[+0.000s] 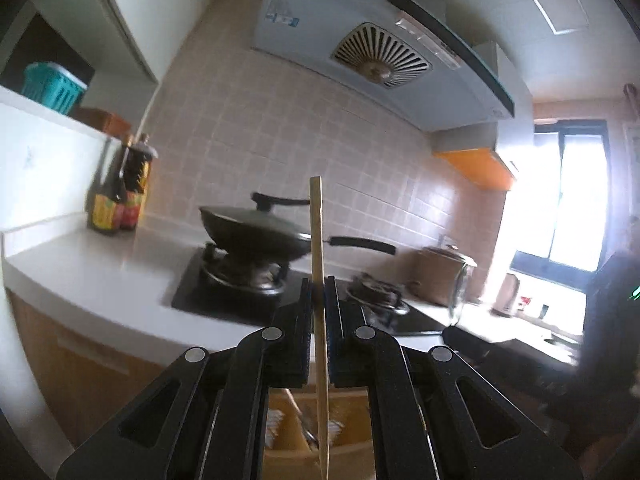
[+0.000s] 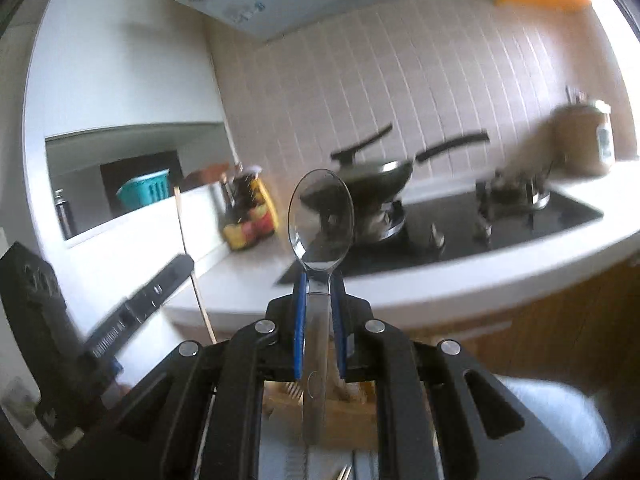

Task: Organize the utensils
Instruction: 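Lift the chopstick and clear spoon and carry them over the basket, then open both tools to drop the chopstick and spoon into the basket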

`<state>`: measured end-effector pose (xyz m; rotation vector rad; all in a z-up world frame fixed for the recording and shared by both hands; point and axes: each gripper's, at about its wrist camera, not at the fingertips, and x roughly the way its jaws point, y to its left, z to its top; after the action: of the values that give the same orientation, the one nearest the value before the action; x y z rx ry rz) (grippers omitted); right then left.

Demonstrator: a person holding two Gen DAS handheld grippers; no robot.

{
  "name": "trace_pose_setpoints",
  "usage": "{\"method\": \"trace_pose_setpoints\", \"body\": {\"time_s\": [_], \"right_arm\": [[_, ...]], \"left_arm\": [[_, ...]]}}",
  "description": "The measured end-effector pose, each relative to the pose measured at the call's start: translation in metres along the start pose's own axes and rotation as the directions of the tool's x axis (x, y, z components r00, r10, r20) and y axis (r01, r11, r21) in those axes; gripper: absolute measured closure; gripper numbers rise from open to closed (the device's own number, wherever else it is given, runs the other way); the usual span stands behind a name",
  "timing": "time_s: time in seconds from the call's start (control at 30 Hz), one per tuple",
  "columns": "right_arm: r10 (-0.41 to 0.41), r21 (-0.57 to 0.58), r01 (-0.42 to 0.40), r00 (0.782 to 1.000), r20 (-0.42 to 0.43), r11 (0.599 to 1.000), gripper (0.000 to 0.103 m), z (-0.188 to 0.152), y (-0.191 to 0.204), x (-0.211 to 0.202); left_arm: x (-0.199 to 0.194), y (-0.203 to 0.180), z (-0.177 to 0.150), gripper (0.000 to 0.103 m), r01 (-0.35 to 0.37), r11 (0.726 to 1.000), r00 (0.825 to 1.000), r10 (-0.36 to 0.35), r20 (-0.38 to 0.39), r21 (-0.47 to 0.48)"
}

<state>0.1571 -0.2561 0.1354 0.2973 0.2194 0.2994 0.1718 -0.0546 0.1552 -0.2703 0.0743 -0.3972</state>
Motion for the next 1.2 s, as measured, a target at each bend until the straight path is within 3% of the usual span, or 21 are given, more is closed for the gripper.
{"method": "trace_pose_setpoints", "body": {"time_s": [0.13,0.37,0.57,1.0,1.2], "right_arm": [[-0.056,-0.08,0.061,0.996,0.063,0.995,0.093,0.004,-0.001,0.021],[-0.099,-0.172,0.103,0.995,0.028,0.98,0.093,-0.018,-0.007,0.059],[-0.12,-0.205,0.124,0.992,0.035,0.971,0.093,-0.026,-0.006,0.061],[-0.126,-0.259,0.123,0.992,0.004,0.958,0.093,-0.041,0.0,0.064],[-0.085,-0.244,0.062,0.993,-0.085,0.968,0.092,-0.048,-0.005,0.055]], "left_arm": [[0.023,0.006,-0.014,0.099,-0.039,0.999,0.999,0.038,0.025,0.026],[0.04,0.028,-0.026,0.098,-0.067,0.998,0.997,0.067,0.03,-0.005],[0.037,0.036,-0.018,0.099,-0.051,0.998,0.997,0.052,0.058,-0.025],[0.043,0.036,-0.049,0.099,-0.048,0.998,0.999,0.049,-0.005,0.03],[0.027,0.042,-0.055,0.097,-0.04,0.999,0.999,0.04,-0.021,0.021]]}}
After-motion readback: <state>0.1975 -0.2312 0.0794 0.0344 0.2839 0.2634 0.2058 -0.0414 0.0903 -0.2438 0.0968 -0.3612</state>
